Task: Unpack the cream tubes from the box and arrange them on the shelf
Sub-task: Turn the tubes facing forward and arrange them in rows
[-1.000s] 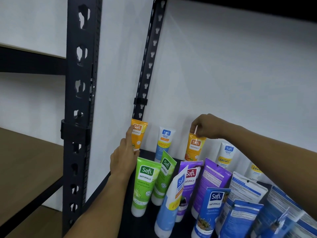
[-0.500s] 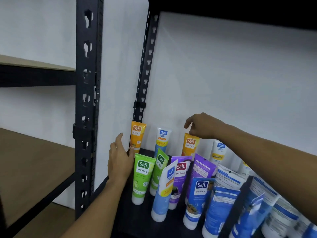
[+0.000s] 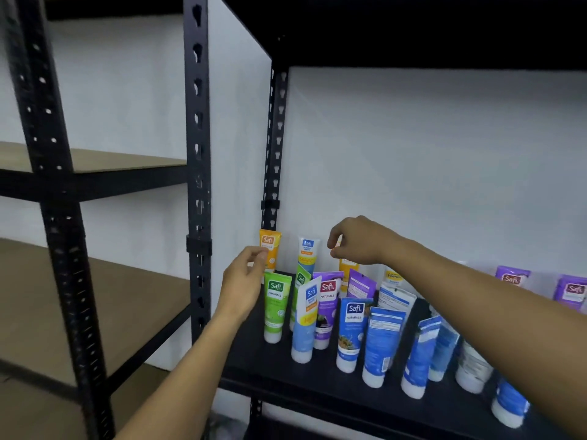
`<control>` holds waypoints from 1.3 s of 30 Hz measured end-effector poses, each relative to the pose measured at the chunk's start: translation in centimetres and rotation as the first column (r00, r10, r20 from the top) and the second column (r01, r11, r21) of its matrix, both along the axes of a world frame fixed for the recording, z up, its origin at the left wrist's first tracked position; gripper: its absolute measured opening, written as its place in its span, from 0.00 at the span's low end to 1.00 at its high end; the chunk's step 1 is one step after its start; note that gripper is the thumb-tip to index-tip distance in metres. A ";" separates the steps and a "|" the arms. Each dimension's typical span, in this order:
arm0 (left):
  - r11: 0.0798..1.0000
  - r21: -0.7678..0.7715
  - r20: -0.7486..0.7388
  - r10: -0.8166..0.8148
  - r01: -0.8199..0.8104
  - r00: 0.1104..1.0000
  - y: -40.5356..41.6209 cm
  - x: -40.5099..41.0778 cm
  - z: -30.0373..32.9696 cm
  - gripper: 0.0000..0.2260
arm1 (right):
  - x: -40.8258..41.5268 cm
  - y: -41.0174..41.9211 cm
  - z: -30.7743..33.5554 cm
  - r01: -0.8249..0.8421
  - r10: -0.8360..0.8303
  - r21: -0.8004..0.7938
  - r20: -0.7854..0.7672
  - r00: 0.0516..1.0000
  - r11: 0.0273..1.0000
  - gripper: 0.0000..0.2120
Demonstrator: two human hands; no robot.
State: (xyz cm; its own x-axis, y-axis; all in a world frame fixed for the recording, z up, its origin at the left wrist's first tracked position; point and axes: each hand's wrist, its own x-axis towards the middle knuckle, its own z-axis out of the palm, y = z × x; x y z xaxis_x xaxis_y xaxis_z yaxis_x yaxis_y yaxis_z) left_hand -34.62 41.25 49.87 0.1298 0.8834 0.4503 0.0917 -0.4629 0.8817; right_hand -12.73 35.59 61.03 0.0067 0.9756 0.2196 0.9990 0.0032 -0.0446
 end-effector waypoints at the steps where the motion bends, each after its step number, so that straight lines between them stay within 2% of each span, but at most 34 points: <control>1: 0.999 0.029 -0.029 -0.018 0.019 0.999 -0.3 -0.3 0.1 0.08 | -0.4 -0.2 0.0 -0.009 0.009 0.004 -0.015 1.000 1.000 0.10; 5: 0.989 0.130 -0.190 -0.043 0.068 0.981 -1.0 -1.3 0.2 0.05 | -2.2 -0.1 0.1 -0.030 0.031 0.012 -0.051 0.998 0.999 0.11; 11: 0.962 0.248 -0.460 0.016 0.111 0.888 -0.8 -2.4 0.6 0.08 | -4.8 1.4 -0.8 -0.020 0.018 -0.029 -0.068 0.998 0.999 0.12; 17: 0.956 0.280 -0.519 0.079 0.082 0.851 -0.6 -2.3 0.6 0.09 | -5.5 2.2 -1.9 0.053 -0.058 -0.059 -0.101 0.993 0.997 0.15; 29: 0.986 0.162 -0.427 0.036 0.037 0.903 0.4 -1.9 0.6 0.08 | -6.0 2.4 -2.5 0.099 -0.103 -0.071 -0.057 0.993 0.993 0.10; 39: 0.991 0.066 -0.212 0.126 -0.115 0.969 3.1 -0.3 1.4 0.10 | -4.7 4.4 -1.7 0.098 -0.097 0.036 -0.015 0.995 0.995 0.07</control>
